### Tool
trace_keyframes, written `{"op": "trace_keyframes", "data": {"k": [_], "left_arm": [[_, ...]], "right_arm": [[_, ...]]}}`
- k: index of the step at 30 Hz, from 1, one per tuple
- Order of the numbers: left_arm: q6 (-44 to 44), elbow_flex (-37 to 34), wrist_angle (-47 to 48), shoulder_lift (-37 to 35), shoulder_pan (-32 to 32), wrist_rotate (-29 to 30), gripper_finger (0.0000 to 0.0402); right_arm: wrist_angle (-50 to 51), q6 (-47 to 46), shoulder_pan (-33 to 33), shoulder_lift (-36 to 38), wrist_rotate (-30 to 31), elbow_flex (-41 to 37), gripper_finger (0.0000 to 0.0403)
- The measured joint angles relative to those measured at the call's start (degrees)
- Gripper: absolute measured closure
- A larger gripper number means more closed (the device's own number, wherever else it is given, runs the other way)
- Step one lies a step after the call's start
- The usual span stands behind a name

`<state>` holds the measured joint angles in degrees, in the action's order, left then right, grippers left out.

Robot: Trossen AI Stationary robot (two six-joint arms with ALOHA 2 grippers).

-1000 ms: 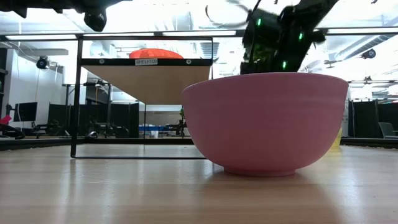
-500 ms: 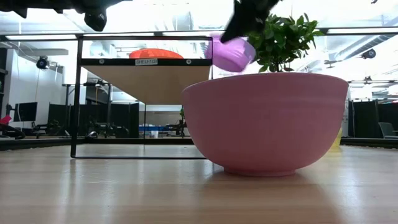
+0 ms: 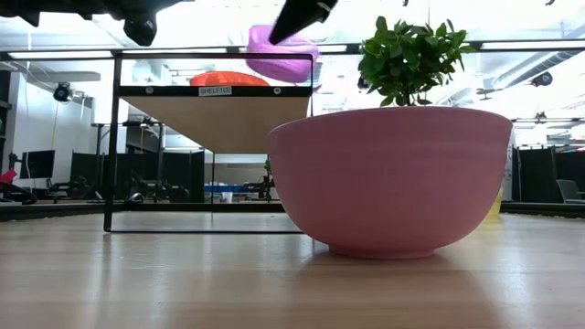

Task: Place and stack bowls onto a shelf
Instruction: Stack the purple bowl on top of the light orange bowl on the shelf

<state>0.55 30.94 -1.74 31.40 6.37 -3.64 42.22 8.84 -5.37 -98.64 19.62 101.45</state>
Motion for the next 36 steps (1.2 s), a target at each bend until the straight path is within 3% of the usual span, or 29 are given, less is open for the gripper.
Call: {"op": "trace_keyframes", "data": {"k": [11,36], "left_arm": [[0.2,0.0,0.1,0.0,0.0,0.0,0.0402],[0.2,0.0,0.2,0.0,0.0,0.0,0.0402]], "right_arm": [[2.5,6.5,0.0,-8.4,-6.7,12.5,0.0394],[1.9,9.3,1.8,-12.6,-7.6,13.1,0.0381]]}}
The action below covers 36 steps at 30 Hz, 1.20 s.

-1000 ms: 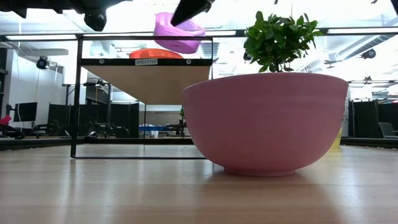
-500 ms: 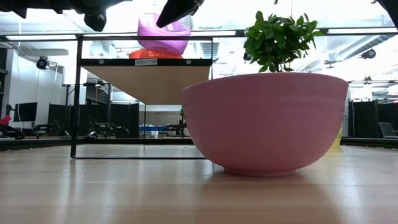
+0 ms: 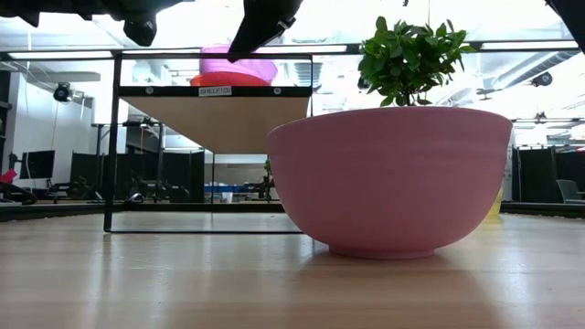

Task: Place and stack bowls onto a shelf
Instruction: Stack the purple bowl on top of the light orange bowl on the shelf, then stack the pink bowl on top of the orange bowl on the shelf

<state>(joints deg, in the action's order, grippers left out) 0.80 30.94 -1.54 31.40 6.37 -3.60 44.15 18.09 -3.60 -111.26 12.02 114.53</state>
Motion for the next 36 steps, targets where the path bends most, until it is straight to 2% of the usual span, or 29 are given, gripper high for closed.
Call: {"op": "trace_keyframes", "data": {"k": [8,15,18,24,36], "left_arm": [[0.0,0.0,0.0,0.0,0.0,0.0,0.0402],[0.0,0.0,0.1,0.0,0.0,0.0,0.0402],[0.0,0.0,0.1,0.0,0.0,0.0,0.0402],[0.0,0.0,0.3,0.0,0.0,0.0,0.0402],[0.2,0.0,1.2,0.0,0.0,0.0,0.0402]], "right_arm": [[-0.1,-0.5,0.3,0.0,0.0,0.2,0.0325],[0.0,-2.8,0.1,0.4,-0.3,1.5,0.0317],[-1.0,-5.3,0.1,1.1,-0.5,1.0,0.0327],[-3.0,-6.6,-0.5,1.7,-0.5,-2.1,0.0386],[-4.2,-19.5,-5.4,12.4,-0.4,-16.6,0.0392]]}}
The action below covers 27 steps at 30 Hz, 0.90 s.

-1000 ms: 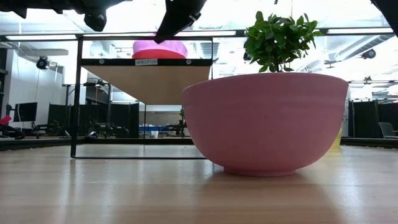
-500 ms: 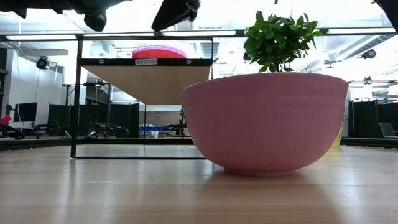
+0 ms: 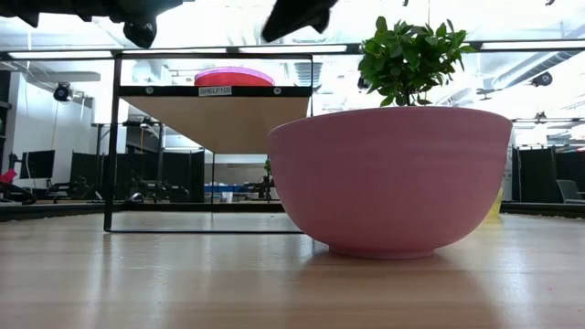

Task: Place and stack bowls onto a shelf
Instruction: Stack the pink bowl on top of the orange bowl on the shelf

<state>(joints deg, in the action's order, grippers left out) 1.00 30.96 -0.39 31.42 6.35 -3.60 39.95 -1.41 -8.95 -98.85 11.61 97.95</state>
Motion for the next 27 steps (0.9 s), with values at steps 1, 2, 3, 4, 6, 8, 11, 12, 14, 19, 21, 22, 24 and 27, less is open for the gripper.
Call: {"op": "trace_keyframes", "data": {"k": [1,2,3,4,6,8,11,12,14,19,21,22,24,27], "left_arm": [[0.0,0.0,0.0,0.0,0.0,0.0,0.0402],[0.0,0.0,0.0,0.0,0.0,0.0,0.0402],[0.0,0.0,0.0,0.0,0.0,0.0,0.0402],[0.0,0.0,0.0,0.0,0.0,0.0,0.0402],[0.0,0.0,-0.1,0.1,0.0,0.0,0.0402],[0.0,0.0,-0.5,0.2,0.0,0.0,0.0402],[-0.3,0.0,-1.0,0.4,0.0,0.0,0.0402],[-0.5,0.0,-1.0,0.4,0.0,0.0,0.0402],[-0.9,0.0,-1.0,0.6,0.0,0.0,0.0402],[-2.9,0.0,-1.1,1.0,0.0,0.0,0.0402],[-3.7,0.0,-1.2,1.3,0.0,0.0,0.0402],[-4.1,0.0,-1.6,1.5,0.0,0.0,0.0402],[-4.9,0.0,-2.1,1.8,0.0,0.0,0.0402],[-6.8,0.0,-3.6,2.5,0.0,0.0,0.0402]], "right_arm": [[-0.2,-1.4,-0.6,1.4,-0.1,-1.8,0.0392],[-0.4,-2.8,-1.2,2.8,-0.1,-3.6,0.0392],[-0.8,-4.1,-1.8,4.2,-0.1,-5.6,0.0392],[-1.9,-5.3,-2.4,5.5,-0.1,-7.7,0.0392],[-3.5,-7.8,-3.7,8.1,-0.1,-11.7,0.0392],[-4.6,-10.3,-4.9,10.6,-0.1,-15.3,0.0392],[-4.7,-14.3,-6.6,13.6,-0.1,-19.3,0.0392],[-4.8,-15.5,-7.1,14.5,-0.1,-20.5,0.0392],[-4.7,-18.2,-8.0,16.0,0.1,-22.9,0.0392],[-4.8,-22.5,-9.5,16.6,0.1,-26.8,0.0377],[-5.0,-23.6,-9.9,16.1,-0.1,-27.8,0.036],[-4.8,-24.4,-9.9,15.7,-0.1,-28.1,0.0349],[-4.9,-25.0,-10.0,14.9,-0.1,-28.4,0.0324],[-5.0,-25.6,-10.4,13.6,0.0,-28.6,0.0283]]}}
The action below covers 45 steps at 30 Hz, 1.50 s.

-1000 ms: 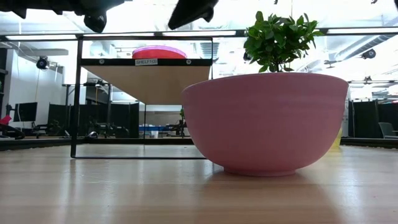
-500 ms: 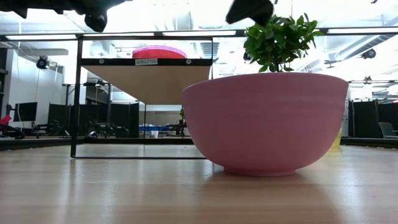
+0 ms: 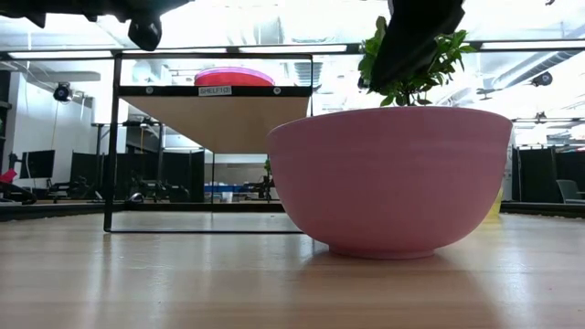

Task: Place and stack bowls onto a shelf
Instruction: Stack the pink bowl on top of the orange bowl on the shelf

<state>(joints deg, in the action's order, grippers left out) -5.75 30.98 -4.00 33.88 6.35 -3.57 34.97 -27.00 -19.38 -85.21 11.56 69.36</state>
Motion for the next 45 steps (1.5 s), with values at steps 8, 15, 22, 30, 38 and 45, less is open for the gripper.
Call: {"op": "trace_keyframes", "data": {"k": [8,15,22,30,38,45], "left_arm": [[-3.9,0.0,-0.5,1.2,0.0,0.0,0.0402],[-4.9,0.0,-0.8,1.6,0.0,0.0,0.0402],[-4.9,0.0,-0.7,1.8,0.0,0.0,0.0402],[-5.5,0.0,-1.4,2.1,0.0,0.0,0.0402],[-5.9,0.0,-4.5,2.2,0.0,0.0,0.0402],[-5.7,0.0,-5.1,2.4,0.0,0.0,0.0402]], "right_arm": [[-0.4,-0.3,-0.3,-4.7,-0.1,-0.2,0.0229],[-0.6,-1.2,-0.6,-9.4,-0.1,-0.3,0.0238],[-1.5,-2.7,-0.5,-11.9,0.2,-0.3,0.0303],[-1.1,-3.9,-0.6,-12.7,0.4,-0.3,0.0389],[1.3,1.1,-0.9,-6.8,-2.3,-0.3,0.0394],[2.1,2.8,-1.0,2.1,-8.7,-0.3,0.0394]]}}
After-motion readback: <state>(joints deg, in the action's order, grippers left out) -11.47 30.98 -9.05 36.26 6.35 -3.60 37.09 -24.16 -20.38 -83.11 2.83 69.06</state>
